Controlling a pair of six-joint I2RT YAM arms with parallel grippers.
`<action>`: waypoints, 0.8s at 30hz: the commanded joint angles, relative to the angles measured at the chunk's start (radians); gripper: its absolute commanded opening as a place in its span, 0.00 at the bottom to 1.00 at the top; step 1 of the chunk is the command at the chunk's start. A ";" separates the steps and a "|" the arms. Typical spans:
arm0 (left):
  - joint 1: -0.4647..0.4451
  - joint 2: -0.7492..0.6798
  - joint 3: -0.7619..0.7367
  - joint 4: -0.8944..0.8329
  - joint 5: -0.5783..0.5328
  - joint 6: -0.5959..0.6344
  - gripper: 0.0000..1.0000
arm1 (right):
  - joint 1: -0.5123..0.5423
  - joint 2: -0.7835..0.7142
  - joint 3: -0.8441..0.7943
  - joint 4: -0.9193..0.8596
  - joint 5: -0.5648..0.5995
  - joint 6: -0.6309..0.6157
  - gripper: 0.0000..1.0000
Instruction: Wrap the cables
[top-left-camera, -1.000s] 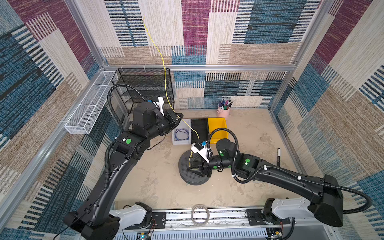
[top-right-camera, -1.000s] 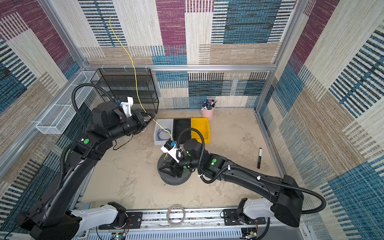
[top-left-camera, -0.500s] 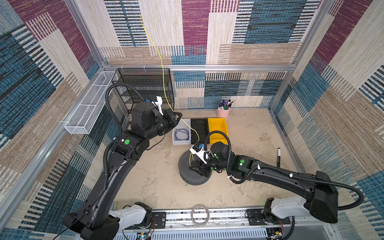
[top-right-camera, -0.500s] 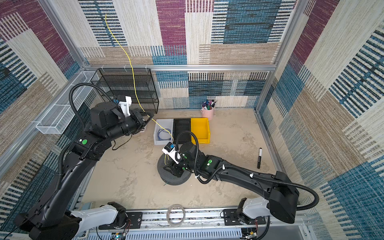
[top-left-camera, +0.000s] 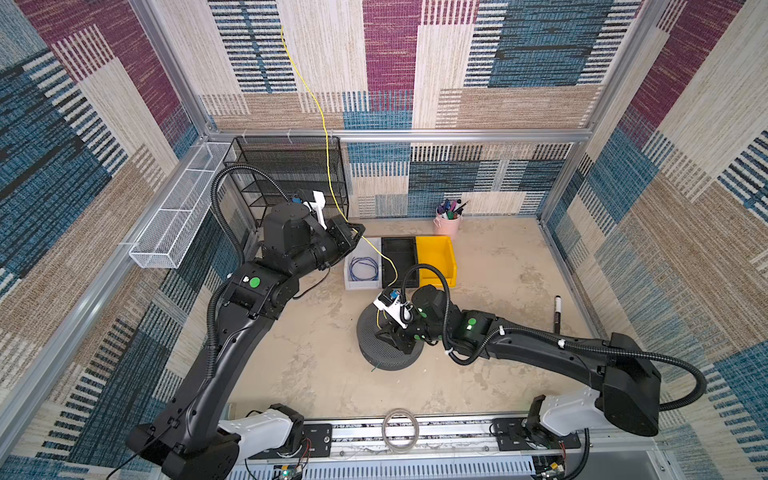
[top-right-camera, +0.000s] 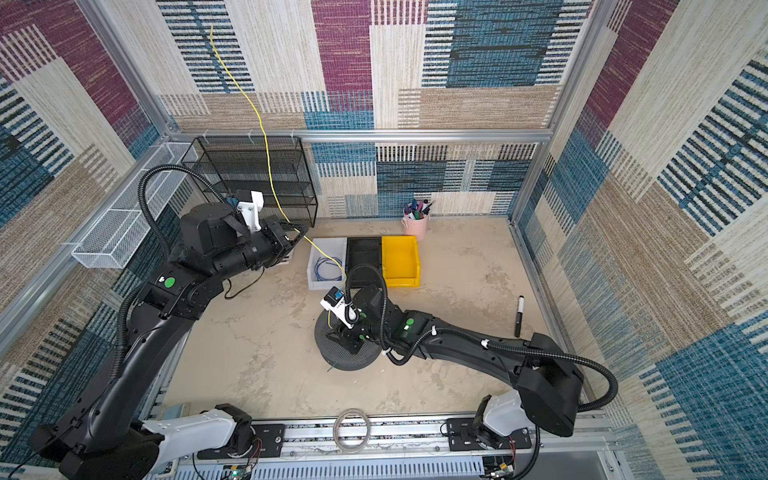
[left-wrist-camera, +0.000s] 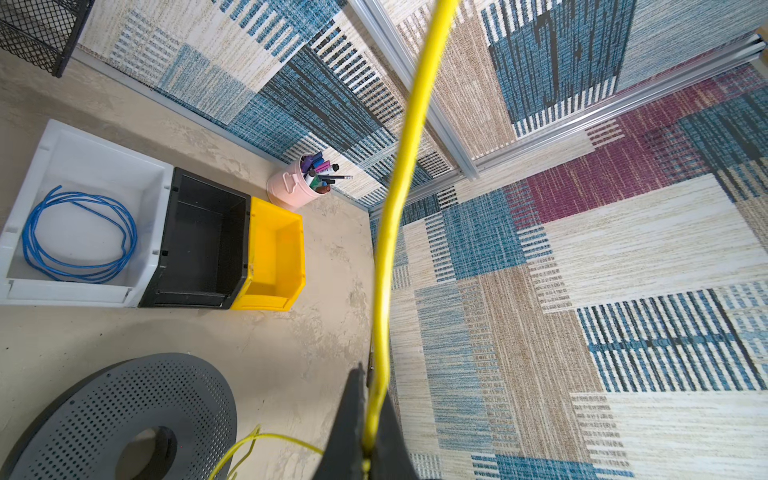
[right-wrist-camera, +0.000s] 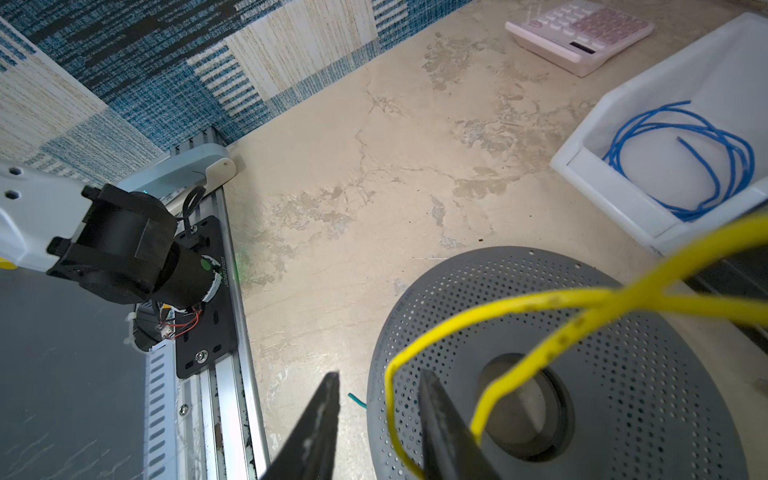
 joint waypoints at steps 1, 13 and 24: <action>0.001 -0.003 0.015 -0.008 -0.018 0.035 0.00 | 0.001 -0.034 -0.021 0.056 -0.018 0.016 0.20; 0.003 0.005 0.110 -0.106 -0.227 0.171 0.00 | -0.139 -0.481 -0.244 -0.015 -0.100 0.122 0.00; 0.030 0.026 0.261 -0.245 -0.458 0.276 0.00 | -0.412 -0.787 -0.342 -0.106 -0.324 0.193 0.00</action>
